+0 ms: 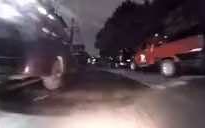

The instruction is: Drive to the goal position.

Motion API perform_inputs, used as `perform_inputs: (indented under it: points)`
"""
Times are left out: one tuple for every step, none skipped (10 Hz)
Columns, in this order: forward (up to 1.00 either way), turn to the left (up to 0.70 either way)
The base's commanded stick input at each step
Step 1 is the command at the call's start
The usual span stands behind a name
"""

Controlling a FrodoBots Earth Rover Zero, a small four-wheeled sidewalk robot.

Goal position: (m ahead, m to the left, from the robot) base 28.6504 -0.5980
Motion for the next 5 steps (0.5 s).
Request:
perform_inputs:
  points:
    - [1.0, 0.04]
    - [1.0, 0.0]
    - [1.0, 0.0]
    - [1.0, 0.0]
    - [1.0, 0.0]
